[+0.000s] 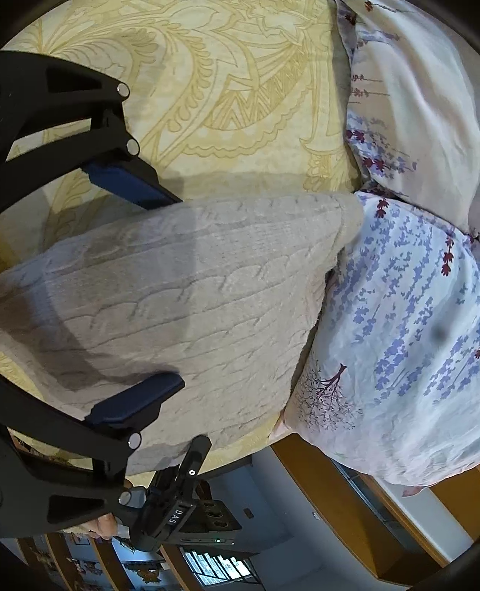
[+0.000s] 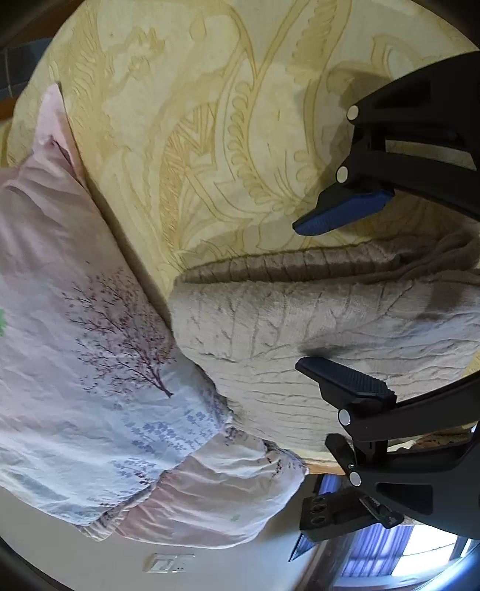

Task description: Fold small clothes

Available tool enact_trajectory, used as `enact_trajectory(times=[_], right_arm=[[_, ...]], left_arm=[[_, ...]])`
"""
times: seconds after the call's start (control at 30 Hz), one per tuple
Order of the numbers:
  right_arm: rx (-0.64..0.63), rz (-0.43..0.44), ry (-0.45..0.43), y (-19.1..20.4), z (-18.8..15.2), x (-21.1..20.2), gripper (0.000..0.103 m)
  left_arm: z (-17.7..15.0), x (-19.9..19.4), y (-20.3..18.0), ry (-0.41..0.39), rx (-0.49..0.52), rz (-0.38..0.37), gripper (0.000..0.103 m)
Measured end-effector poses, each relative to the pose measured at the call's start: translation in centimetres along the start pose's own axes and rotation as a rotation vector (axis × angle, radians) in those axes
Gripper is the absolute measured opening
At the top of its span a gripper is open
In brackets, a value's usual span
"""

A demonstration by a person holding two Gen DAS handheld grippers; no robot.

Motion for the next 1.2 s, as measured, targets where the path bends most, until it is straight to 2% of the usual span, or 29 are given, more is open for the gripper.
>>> enact_trajectory(times=[0.2, 0.3, 0.37, 0.43, 0.47, 0.53, 0.63, 0.83, 0.97, 1.13, 1.2], right_arm=[[-0.033, 0.038, 0.033, 1.1, -0.1, 0.7, 0.07], [-0.035, 0.066, 0.055, 1.3, -0.2, 0.9, 0.066], [-0.027, 0.094, 0.07, 1.3, -0.3, 1.0, 0.061], [-0.007, 0.134, 0.09, 1.1, -0.5, 1.0, 0.055], [0.007, 0.159, 0.103, 1.0, -0.6, 1.1, 0.049], [0.044, 0.205, 0.118, 0.8, -0.9, 1.2, 0.044], [0.07, 0.255, 0.105, 1.1, -1.2, 0.7, 0.037], [-0.009, 0.275, 0.086, 5.0, -3.3, -0.1, 0.033], [-0.126, 0.257, 0.068, 9.3, -5.0, 1.2, 0.032], [-0.266, 0.241, -0.028, 13.7, -6.4, 2.9, 0.032], [-0.269, 0.215, -0.012, 13.7, -6.9, 4.5, 0.033]], left_arm=[[0.5, 1.1, -0.1, 0.005, -0.021, -0.044, 0.09], [0.7, 1.2, 0.1, 0.003, -0.041, -0.079, 0.089], [0.6, 1.0, 0.6, -0.004, -0.072, -0.108, 0.082], [0.5, 0.8, 1.3, -0.008, -0.116, -0.151, 0.066], [0.4, 0.7, 1.6, -0.012, -0.137, -0.176, 0.061], [0.3, 0.4, 2.0, -0.025, -0.164, -0.213, 0.049], [0.2, -0.6, 2.1, -0.039, -0.179, -0.248, 0.041], [-1.1, -4.5, 2.6, -0.051, -0.121, -0.229, 0.039], [-1.3, -7.8, 4.3, -0.081, -0.09, -0.173, 0.039], [-0.8, -11.3, 7.7, -0.132, -0.106, -0.121, 0.041], [-1.2, -10.9, 10.0, -0.117, -0.154, -0.088, 0.042]])
Point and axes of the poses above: each gripper's, at about its wrist camera, not at the fingertips, and x roughly the way its jaws point, y to its left, z to its top, the point moved 6 cm from there along x, roughly the way its jaws point, and after that the axes turned 7 degrees about x, right-handed, at the moved point
